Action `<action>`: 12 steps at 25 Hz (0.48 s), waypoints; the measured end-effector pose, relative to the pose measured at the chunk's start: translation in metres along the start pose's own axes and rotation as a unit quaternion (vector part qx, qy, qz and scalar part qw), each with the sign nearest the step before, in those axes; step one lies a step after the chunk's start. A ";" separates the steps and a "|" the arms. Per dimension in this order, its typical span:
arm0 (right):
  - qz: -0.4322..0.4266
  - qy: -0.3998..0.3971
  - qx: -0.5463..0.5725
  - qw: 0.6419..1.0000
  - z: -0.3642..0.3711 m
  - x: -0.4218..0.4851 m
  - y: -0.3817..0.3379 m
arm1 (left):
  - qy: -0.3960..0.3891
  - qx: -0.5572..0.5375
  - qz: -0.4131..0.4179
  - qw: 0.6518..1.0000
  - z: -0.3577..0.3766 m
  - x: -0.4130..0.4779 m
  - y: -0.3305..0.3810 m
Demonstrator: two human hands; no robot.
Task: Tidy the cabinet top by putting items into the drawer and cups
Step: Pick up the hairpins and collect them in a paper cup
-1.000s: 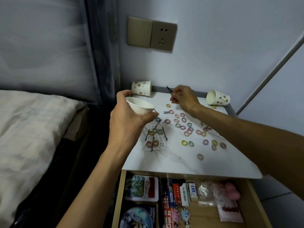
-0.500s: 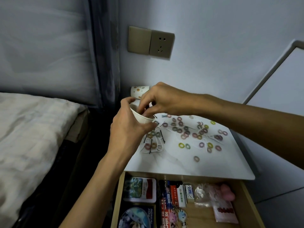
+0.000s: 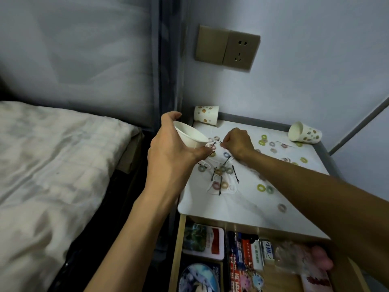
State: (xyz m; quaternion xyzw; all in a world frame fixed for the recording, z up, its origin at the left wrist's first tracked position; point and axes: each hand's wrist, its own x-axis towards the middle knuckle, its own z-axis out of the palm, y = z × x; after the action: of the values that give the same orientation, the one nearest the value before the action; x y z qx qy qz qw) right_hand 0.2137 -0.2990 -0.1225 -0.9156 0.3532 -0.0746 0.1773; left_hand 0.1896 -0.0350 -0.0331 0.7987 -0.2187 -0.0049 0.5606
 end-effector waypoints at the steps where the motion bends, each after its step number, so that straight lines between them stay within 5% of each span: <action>1: 0.007 0.008 -0.006 1.000 0.002 0.001 -0.001 | 0.002 0.002 -0.001 1.000 0.000 0.001 -0.001; 6: 0.029 -0.002 -0.070 0.997 -0.002 0.006 -0.007 | -0.007 0.007 0.000 1.000 0.004 0.002 -0.001; 12: 0.020 -0.028 -0.009 0.999 -0.018 0.010 0.004 | -0.008 0.009 0.000 1.000 0.007 0.001 0.001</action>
State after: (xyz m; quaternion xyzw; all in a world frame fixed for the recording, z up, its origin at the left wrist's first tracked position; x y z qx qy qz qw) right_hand 0.2141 -0.3128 -0.1074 -0.9115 0.3672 -0.0423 0.1804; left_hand 0.1883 -0.0412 -0.0348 0.8034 -0.2231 -0.0092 0.5519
